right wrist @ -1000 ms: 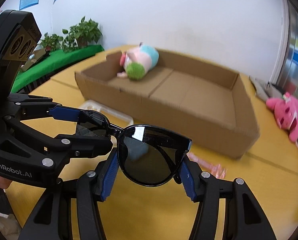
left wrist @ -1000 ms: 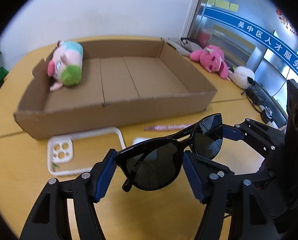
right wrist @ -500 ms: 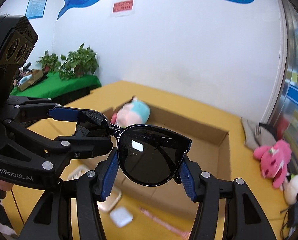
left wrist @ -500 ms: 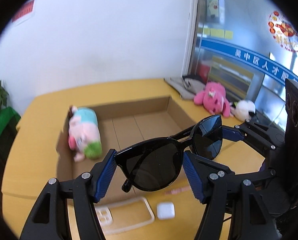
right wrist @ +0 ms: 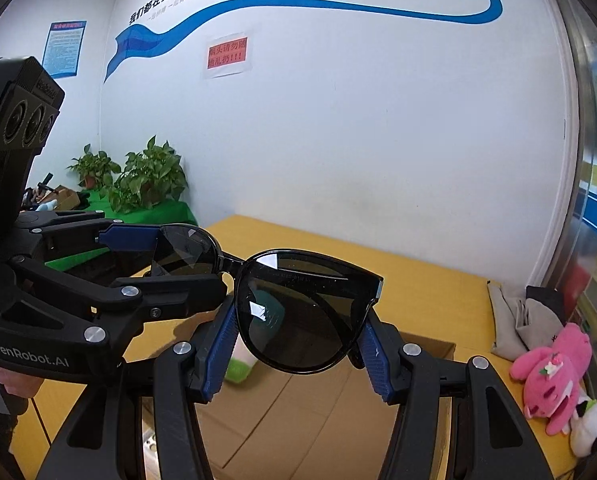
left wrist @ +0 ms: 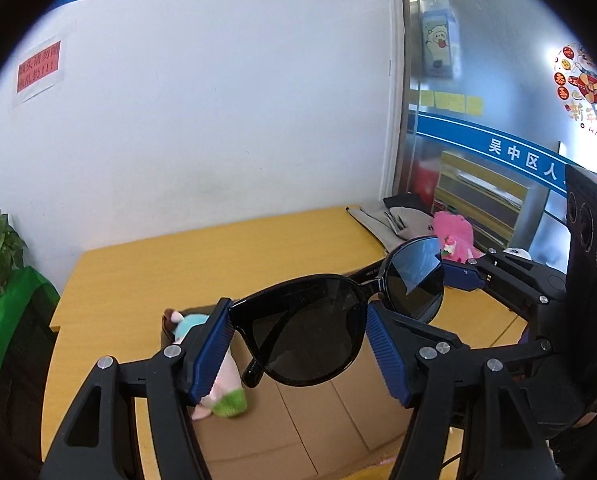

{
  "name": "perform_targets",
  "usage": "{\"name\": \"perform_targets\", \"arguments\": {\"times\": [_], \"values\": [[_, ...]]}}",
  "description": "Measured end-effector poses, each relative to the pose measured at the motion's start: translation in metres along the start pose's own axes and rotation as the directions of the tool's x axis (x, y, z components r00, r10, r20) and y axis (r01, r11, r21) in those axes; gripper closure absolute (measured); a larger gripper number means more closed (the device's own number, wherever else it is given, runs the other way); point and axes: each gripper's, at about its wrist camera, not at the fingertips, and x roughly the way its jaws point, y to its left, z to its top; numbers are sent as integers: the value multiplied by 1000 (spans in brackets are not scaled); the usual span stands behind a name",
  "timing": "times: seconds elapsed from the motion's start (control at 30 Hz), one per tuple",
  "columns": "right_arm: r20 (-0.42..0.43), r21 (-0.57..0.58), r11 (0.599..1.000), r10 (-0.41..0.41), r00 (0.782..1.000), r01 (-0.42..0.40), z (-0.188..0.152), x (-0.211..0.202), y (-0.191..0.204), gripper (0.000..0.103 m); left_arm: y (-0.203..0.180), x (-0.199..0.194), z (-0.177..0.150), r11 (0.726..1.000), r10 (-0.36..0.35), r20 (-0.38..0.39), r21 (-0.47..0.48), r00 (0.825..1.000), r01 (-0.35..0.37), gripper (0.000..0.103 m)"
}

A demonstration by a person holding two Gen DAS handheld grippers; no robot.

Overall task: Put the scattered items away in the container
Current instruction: 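Lift the sunglasses with both grippers and carry them over the box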

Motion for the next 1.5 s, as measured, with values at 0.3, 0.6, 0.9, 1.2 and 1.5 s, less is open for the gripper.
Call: {"name": "perform_targets", "arguments": {"times": [0.3, 0.6, 0.9, 1.2, 1.5], "values": [[-32, 41, 999, 10, 999, -9, 18, 58, -28, 42, 31, 61, 25, 1000, -17, -45, -14, 999, 16, 37], [-110, 121, 992, 38, 993, -25, 7, 139, -70, 42, 61, 153, 28, 996, -58, -133, -68, 989, 49, 37], [-221, 217, 976, 81, 972, -32, -41, 217, -106, 42, 78, 239, -1, 990, -96, -259, -125, 961, 65, 37], [-303, 271, 962, 123, 945, -38, -75, 257, -121, 43, 81, 283, -23, 987, -90, -367, -158, 926, 33, 37], [-381, 334, 941, 185, 906, -52, -110, 290, -127, 43, 86, 310, -46, 982, -84, -468, -189, 880, -7, 37]]}}
